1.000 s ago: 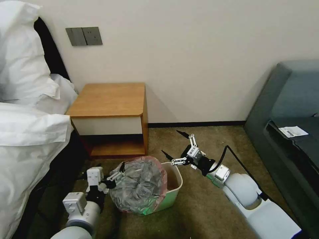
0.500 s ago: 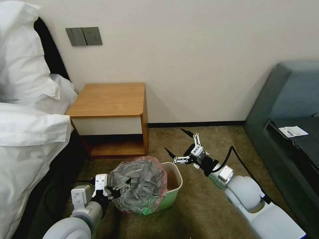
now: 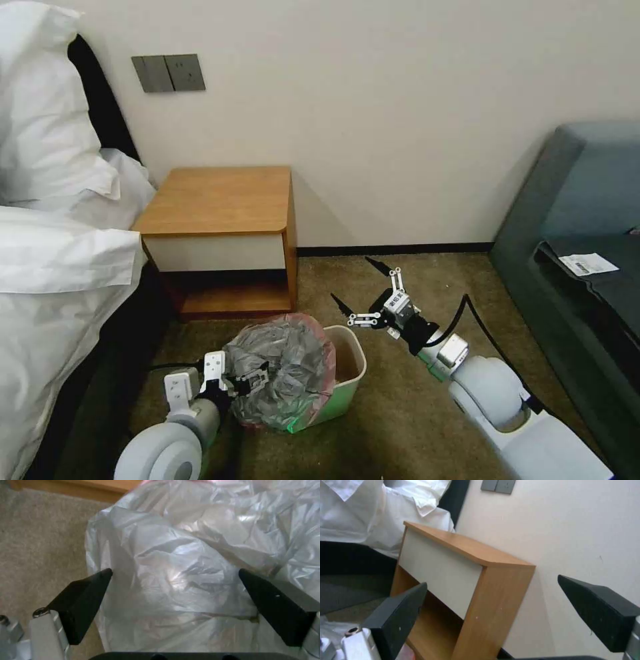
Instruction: Pick up the garbage bag from the table and place it over the trash can.
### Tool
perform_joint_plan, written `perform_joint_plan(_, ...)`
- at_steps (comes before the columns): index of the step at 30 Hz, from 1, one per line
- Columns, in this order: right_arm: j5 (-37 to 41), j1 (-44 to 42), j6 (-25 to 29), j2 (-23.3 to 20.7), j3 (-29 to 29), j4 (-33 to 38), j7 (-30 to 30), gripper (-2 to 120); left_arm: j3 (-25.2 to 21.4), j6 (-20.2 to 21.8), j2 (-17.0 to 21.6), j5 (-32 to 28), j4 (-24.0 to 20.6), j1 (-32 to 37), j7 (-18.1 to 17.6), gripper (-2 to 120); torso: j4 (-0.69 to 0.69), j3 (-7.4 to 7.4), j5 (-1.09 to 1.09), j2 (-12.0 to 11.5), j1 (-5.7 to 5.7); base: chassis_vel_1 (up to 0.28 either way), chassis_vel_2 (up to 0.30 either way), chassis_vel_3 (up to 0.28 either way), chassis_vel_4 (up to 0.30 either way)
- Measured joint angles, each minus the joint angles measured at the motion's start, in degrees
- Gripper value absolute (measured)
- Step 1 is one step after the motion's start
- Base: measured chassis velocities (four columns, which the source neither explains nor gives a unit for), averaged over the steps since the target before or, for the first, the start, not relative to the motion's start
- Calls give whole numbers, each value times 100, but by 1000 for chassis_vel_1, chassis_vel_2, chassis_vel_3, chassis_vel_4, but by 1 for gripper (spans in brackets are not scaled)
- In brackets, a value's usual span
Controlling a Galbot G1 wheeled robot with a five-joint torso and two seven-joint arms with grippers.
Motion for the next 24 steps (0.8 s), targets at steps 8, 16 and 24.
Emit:
perform_joint_plan(8, -5, -10, 33, 13, -7, -6, 0, 100, 65, 80, -46, -44, 201, -164, 48, 88, 0, 0, 0, 0, 0, 0, 0, 0, 0)
perform_joint_plan(16, -1, -31, 71, 9, -7, 1, 0, 100, 99, 138, -61, -98, 394, -154, 57, 58, 0, 0, 0, 0, 0, 0, 0, 0, 0)
perform_joint_plan(24, 17, -28, 77, 9, -9, 35, 11, 100, 107, 146, -72, -84, 440, -179, 48, 29, 0, 0, 0, 0, 0, 0, 0, 0, 0)
